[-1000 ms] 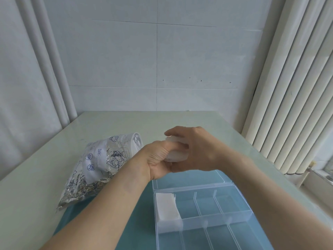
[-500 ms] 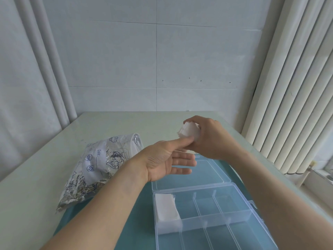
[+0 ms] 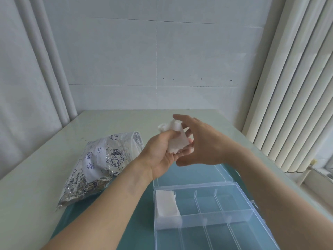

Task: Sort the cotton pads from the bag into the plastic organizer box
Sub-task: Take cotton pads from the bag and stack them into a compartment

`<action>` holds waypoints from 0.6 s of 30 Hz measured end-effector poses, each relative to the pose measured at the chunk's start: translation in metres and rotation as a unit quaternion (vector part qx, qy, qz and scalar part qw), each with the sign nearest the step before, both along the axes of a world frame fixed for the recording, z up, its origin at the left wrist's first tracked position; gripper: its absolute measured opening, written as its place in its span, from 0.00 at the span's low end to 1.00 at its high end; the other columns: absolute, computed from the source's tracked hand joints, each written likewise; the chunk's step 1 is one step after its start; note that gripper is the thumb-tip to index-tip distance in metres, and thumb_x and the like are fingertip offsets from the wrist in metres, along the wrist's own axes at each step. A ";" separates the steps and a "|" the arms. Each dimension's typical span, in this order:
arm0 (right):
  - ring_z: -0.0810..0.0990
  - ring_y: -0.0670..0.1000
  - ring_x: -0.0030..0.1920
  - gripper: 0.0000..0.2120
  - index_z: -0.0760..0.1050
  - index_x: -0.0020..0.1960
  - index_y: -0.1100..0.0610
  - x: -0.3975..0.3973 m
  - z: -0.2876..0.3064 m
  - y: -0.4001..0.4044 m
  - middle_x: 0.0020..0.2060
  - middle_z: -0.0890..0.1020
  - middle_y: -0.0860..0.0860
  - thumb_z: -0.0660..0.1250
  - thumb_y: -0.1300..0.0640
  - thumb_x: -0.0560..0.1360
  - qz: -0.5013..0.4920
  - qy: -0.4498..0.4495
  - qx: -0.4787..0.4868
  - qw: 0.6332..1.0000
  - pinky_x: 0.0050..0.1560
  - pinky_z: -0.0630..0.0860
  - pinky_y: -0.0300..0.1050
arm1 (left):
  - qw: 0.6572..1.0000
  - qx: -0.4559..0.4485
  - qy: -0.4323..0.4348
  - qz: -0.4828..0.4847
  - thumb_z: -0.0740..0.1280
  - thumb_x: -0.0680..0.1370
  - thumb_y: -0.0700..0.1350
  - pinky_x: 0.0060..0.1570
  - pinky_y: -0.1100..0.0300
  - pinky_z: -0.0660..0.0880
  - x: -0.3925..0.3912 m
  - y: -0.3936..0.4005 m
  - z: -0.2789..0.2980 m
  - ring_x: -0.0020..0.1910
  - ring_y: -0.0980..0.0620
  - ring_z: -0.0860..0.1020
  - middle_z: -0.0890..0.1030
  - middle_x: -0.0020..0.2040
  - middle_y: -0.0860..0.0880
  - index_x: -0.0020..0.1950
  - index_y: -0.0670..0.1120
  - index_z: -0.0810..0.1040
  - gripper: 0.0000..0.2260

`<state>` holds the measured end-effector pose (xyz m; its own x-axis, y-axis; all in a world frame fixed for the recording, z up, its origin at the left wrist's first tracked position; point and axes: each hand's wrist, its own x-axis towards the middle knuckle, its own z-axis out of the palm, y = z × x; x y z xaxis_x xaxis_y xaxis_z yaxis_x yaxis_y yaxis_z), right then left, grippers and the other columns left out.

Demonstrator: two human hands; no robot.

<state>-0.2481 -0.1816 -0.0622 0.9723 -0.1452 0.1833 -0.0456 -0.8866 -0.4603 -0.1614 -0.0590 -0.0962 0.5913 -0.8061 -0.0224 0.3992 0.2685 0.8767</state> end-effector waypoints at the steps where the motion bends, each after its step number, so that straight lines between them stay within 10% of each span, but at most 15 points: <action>1: 0.68 0.49 0.66 0.57 0.51 0.80 0.45 -0.001 0.000 -0.002 0.68 0.67 0.47 0.83 0.53 0.62 -0.006 -0.002 -0.024 1.000 0.64 0.71 0.45 | 1.000 0.000 0.005 0.002 0.60 0.81 0.38 0.41 0.56 0.82 0.002 0.001 0.001 0.39 0.46 0.83 0.83 0.44 0.42 0.54 0.39 0.79 0.09; 7: 0.68 0.37 0.63 0.51 0.61 0.78 0.44 0.003 -0.002 -0.001 0.67 0.70 0.38 0.84 0.53 0.62 0.059 -0.058 -0.020 0.996 0.56 0.69 0.27 | 0.996 0.050 -0.020 -0.077 0.64 0.78 0.40 0.39 0.54 0.78 0.004 0.010 0.008 0.39 0.46 0.80 0.79 0.43 0.44 0.52 0.43 0.77 0.05; 10: 0.75 0.39 0.56 0.40 0.72 0.71 0.46 0.003 -0.004 0.002 0.60 0.78 0.39 0.83 0.53 0.62 0.061 -0.087 -0.013 0.994 0.53 0.74 0.33 | 0.990 0.027 -0.011 -0.139 0.70 0.74 0.42 0.52 0.41 0.79 0.002 0.016 0.011 0.47 0.44 0.81 0.78 0.49 0.43 0.51 0.46 0.82 0.07; 13: 0.79 0.41 0.53 0.36 0.76 0.65 0.47 0.001 -0.002 0.003 0.53 0.82 0.38 0.84 0.48 0.60 0.065 -0.109 0.006 0.992 0.49 0.77 0.35 | 0.990 0.004 -0.005 -0.138 0.70 0.72 0.42 0.49 0.49 0.81 0.002 0.016 0.010 0.46 0.48 0.82 0.81 0.47 0.47 0.46 0.47 0.83 0.05; 18: 0.70 0.42 0.68 0.40 0.79 0.64 0.45 0.002 -0.001 0.000 0.71 0.69 0.42 0.84 0.38 0.55 0.016 -0.076 -0.057 0.995 0.64 0.67 0.40 | 0.994 0.002 0.063 -0.090 0.74 0.69 0.41 0.39 0.58 0.79 0.000 0.011 0.010 0.39 0.52 0.80 0.78 0.40 0.48 0.39 0.46 0.84 0.01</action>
<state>-0.2457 -0.1816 -0.0631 0.9356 -0.0840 0.3430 0.0467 -0.9333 -0.3560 -0.1610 -0.0485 -0.0861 0.4302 -0.8982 -0.0903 0.5472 0.1800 0.8174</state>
